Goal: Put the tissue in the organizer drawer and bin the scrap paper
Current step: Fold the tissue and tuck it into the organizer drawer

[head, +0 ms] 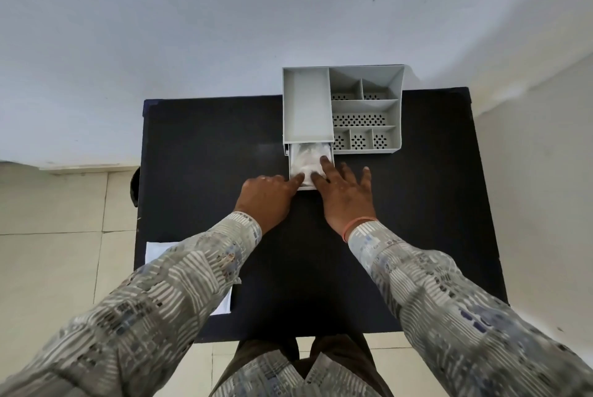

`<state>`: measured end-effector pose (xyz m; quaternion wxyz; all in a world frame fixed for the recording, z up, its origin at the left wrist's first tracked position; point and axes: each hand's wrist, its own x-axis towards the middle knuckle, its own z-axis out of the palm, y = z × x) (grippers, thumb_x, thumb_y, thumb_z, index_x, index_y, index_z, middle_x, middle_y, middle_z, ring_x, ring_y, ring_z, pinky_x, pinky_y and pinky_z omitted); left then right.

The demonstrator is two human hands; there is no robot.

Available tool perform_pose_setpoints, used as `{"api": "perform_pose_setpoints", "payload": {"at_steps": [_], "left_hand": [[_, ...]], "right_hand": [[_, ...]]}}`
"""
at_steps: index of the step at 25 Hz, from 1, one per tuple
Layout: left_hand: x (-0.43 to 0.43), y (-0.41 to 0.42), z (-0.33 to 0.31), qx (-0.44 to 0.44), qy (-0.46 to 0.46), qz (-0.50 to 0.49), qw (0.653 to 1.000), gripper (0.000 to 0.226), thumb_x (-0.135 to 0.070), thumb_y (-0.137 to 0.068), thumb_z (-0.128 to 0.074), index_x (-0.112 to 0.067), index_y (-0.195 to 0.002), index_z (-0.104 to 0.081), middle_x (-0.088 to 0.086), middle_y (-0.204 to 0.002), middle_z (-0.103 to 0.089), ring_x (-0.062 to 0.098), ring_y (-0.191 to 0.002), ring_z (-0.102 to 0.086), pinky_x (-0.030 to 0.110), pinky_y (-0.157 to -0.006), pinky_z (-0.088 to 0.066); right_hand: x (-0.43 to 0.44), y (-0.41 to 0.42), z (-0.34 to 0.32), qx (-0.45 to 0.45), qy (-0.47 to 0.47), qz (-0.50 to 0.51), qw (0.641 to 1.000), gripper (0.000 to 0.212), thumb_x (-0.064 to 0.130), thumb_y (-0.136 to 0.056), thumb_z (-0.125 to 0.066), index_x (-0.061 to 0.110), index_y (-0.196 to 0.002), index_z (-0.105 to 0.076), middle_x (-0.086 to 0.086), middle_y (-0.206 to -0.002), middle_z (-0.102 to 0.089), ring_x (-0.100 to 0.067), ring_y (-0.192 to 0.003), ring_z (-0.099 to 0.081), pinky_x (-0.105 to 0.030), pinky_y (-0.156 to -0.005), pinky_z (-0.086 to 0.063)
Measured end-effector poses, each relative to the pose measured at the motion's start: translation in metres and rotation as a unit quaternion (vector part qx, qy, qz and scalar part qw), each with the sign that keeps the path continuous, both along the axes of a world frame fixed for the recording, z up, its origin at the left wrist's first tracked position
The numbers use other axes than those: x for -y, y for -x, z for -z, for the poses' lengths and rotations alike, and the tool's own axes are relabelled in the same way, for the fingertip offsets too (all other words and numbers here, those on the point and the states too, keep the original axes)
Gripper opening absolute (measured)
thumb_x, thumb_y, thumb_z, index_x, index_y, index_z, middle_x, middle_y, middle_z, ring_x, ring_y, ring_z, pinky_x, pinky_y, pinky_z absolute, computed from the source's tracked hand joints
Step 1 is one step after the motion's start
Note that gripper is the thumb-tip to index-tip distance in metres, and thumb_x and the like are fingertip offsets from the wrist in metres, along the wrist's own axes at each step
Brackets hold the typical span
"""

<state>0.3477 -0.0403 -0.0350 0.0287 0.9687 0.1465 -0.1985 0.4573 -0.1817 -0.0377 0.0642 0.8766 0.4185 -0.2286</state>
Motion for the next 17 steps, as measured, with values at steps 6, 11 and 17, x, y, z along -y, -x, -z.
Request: {"api": "perform_pose_setpoints", "payload": {"at_steps": [6, 11, 17], "left_hand": [[-0.011, -0.018, -0.007, -0.004, 0.018, -0.049, 0.999, 0.062, -0.024, -0.103, -0.047, -0.039, -0.162, -0.036, 0.005, -0.117, -0.076, 0.035, -0.107, -0.073, 0.044, -0.081, -0.058], [-0.017, -0.029, -0.007, 0.002, 0.043, -0.068, 0.997, 0.063, -0.027, -0.102, -0.051, -0.041, -0.162, -0.035, 0.01, -0.121, -0.075, 0.038, -0.11, -0.072, 0.046, -0.085, -0.057], [-0.019, -0.021, -0.016, 0.078, 0.078, -0.127, 0.986, 0.059, -0.032, -0.1, -0.054, -0.031, -0.158, -0.043, 0.012, -0.128, -0.073, 0.04, -0.11, -0.072, 0.049, -0.087, -0.06]], "right_hand": [[-0.013, -0.006, -0.01, 0.039, -0.056, 0.018, 0.997, 0.059, 0.011, -0.097, -0.053, 0.023, -0.154, -0.045, -0.003, -0.174, -0.026, -0.032, -0.142, -0.051, -0.067, -0.123, -0.023], [-0.023, -0.009, -0.006, 0.052, -0.002, 0.016, 0.999, 0.059, 0.013, -0.099, -0.049, 0.021, -0.156, -0.041, -0.004, -0.171, -0.033, -0.033, -0.128, -0.062, -0.065, -0.12, -0.028], [-0.02, 0.003, -0.019, 0.104, -0.108, 0.023, 0.988, 0.049, 0.017, -0.089, -0.066, 0.016, -0.137, -0.063, -0.009, -0.145, -0.065, -0.034, -0.102, -0.075, -0.057, -0.105, -0.049]]}}
